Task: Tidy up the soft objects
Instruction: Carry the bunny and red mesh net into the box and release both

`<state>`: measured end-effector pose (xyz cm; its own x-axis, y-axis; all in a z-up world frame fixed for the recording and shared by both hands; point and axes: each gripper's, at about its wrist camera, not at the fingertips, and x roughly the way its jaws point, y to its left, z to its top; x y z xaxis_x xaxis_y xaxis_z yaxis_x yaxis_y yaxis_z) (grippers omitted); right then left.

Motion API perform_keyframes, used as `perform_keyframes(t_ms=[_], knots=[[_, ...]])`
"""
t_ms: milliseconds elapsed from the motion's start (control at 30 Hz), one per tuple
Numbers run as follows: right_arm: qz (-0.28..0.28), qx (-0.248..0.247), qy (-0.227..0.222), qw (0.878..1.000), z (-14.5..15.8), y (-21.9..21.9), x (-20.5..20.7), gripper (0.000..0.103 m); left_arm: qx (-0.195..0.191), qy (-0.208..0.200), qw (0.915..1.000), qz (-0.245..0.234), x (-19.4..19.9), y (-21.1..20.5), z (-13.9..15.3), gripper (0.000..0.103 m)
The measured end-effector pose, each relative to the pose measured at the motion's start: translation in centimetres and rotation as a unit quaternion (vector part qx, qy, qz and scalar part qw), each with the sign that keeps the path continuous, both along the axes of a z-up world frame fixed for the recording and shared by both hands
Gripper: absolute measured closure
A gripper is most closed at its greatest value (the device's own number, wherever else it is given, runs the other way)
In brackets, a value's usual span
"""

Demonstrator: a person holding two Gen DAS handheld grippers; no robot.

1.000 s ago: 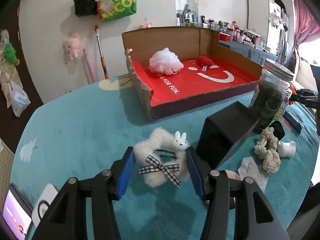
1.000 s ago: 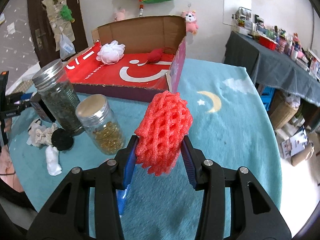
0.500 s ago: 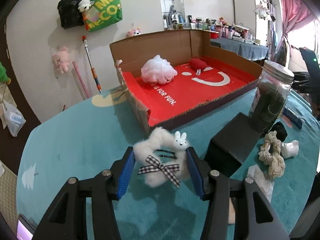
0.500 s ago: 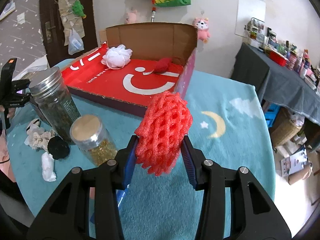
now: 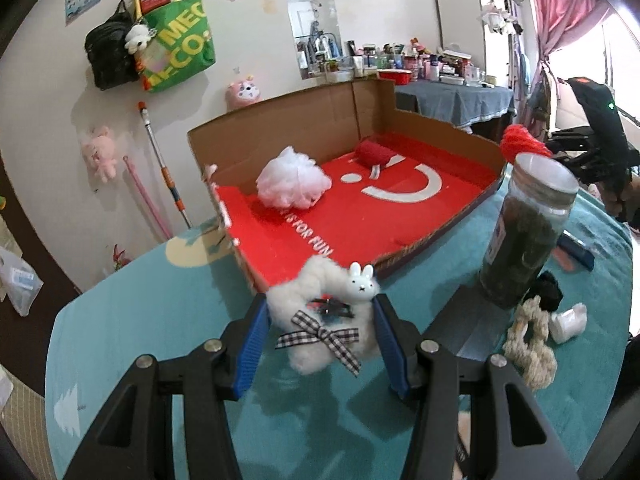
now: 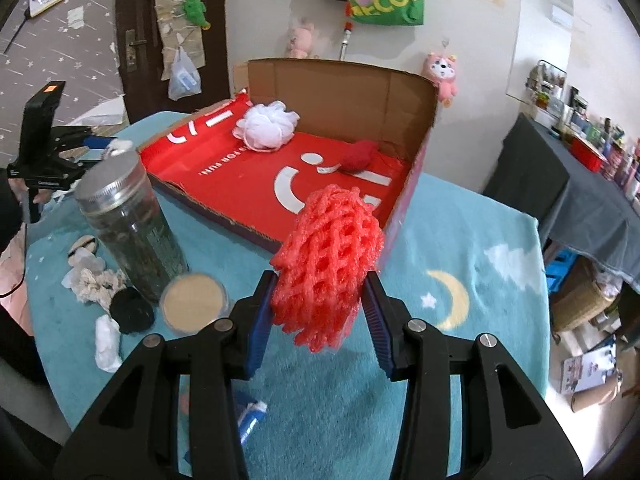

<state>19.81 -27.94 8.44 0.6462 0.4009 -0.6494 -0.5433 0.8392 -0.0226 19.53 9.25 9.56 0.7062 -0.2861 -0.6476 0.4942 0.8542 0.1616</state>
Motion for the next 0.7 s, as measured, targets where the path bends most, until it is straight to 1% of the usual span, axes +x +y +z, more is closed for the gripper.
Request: perform_keyframes(t_ms=[100, 167, 233, 400, 567, 667, 700], knots=[[0.012, 0.009, 0.003, 1.0, 0.7, 0.5, 0.9, 0.06, -0.006, -0.001, 0.9999, -0.012, 0.7, -0.9, 0.7, 0.049], [0.027, 0.025, 0.01, 0.999, 1.3, 0.9, 1.5, 0.061, -0.013, 0.002, 0.9997, -0.019, 1.2, -1.5, 1.1, 0.049], [0.03, 0.02, 0.006, 0.999, 1.7, 1.7, 2.0, 0.061, -0.02, 0.007, 0.9995, -0.024, 2.0, -2.2, 1.6, 0.049], [0.036, 0.019, 0.016, 0.999, 2.1, 3.1, 3.4, 0.063, -0.027, 0.011, 0.9992, -0.025, 3.4, -3.8, 2.5, 0.049], [0.015, 0.018, 0.032, 0.999, 3.0, 4.5, 6.6, 0.063, -0.033, 0.045, 0.9984, -0.007, 5.9, -5.2, 2.7, 0.049], [-0.016, -0.003, 0.057, 0.998, 2.9, 5.9, 9.8, 0.063, -0.028, 0.074, 0.9967, 0.016, 8.3, -5.9, 2.2, 0.049], [-0.033, -0.014, 0.07, 0.997, 2.6, 6.4, 11.2, 0.063, -0.023, 0.086, 0.9955, 0.032, 9.5, -6.2, 1.8, 0.049]])
